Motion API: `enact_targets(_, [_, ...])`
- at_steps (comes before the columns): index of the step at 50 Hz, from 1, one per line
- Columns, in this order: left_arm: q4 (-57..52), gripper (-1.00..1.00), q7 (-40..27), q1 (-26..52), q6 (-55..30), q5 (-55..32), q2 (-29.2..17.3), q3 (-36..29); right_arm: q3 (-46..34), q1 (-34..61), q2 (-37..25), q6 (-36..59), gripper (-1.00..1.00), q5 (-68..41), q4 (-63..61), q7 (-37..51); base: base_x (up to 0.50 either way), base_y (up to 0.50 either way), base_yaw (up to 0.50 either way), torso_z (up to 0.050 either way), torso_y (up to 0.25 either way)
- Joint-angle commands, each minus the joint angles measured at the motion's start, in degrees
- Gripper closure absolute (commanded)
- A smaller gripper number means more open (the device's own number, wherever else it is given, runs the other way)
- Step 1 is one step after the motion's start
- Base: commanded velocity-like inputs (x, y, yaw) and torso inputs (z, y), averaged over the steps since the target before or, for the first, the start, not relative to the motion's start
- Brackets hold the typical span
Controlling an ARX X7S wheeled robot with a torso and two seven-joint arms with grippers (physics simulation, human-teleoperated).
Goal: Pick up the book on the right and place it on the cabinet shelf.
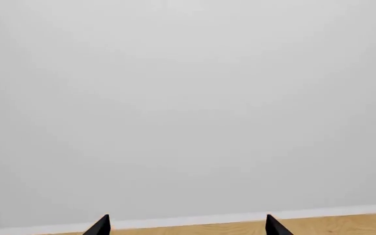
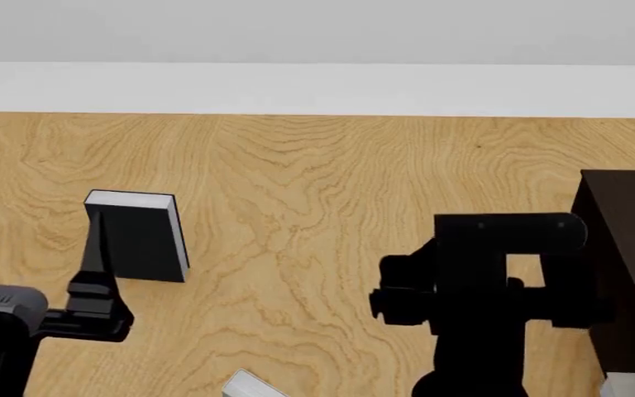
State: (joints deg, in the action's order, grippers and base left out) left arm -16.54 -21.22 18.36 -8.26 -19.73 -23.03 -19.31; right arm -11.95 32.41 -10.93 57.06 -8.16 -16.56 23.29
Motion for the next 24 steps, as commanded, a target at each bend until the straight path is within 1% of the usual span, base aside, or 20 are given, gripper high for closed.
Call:
enact_targets(1, [-2.22,-1.0,-0.51,-0.49,-0.41,-0.53,-0.63,0.39,-0.15,-0.53,-0.24,3.14,-1.0,-0.64,-6.49,0.69,0.0,0.0,0.0,0.0,0.0])
enact_targets(24, [-4.49,-1.0,-1.2,-0.88,-1.0,-1.55,-1.38,1.03,-2.14,-0.09,-0.41,7.62,-1.0,-1.09,-15.3,2.02,0.0,0.0,0.0,0.0,0.0])
